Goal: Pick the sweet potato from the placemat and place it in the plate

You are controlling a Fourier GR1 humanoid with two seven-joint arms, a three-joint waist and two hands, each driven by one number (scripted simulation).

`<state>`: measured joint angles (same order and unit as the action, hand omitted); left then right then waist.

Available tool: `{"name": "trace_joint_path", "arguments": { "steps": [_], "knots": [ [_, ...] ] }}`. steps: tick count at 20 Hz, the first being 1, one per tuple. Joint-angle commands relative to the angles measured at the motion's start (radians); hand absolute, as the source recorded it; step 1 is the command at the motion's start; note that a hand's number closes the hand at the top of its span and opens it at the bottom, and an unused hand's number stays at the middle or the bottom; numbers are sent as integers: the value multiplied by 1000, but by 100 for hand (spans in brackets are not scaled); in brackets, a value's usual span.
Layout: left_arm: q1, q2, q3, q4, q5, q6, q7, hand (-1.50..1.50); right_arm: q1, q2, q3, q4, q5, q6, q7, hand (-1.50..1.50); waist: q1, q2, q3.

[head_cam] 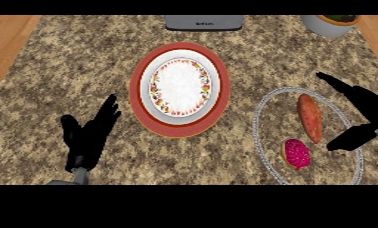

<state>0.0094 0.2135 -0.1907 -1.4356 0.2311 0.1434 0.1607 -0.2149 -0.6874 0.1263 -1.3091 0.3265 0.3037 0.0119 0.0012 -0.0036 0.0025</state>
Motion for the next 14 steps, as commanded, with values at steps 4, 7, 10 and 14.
{"name": "trace_joint_path", "arguments": {
  "steps": [4, 7, 10, 14],
  "knots": [
    [12, -6, 22, 0, -12, -39, 28, 0, -143, 76, -15, 148, 121, 24, 30, -150, 9, 5, -2],
    [8, -55, 30, 52, -43, -26, -12, 0, -71, 128, -26, 139, 174, -18, -17, -150, 3, 4, -2],
    [-5, -67, 18, -6, -79, 20, 56, 0, -65, 150, -16, 180, 208, -16, -43, -150, 3, 4, -2],
    [36, -68, 30, -7, -74, -15, 37, 0, -3, 144, -14, 60, 226, 41, -2, -150, -2, 2, -3]
  ]
}}
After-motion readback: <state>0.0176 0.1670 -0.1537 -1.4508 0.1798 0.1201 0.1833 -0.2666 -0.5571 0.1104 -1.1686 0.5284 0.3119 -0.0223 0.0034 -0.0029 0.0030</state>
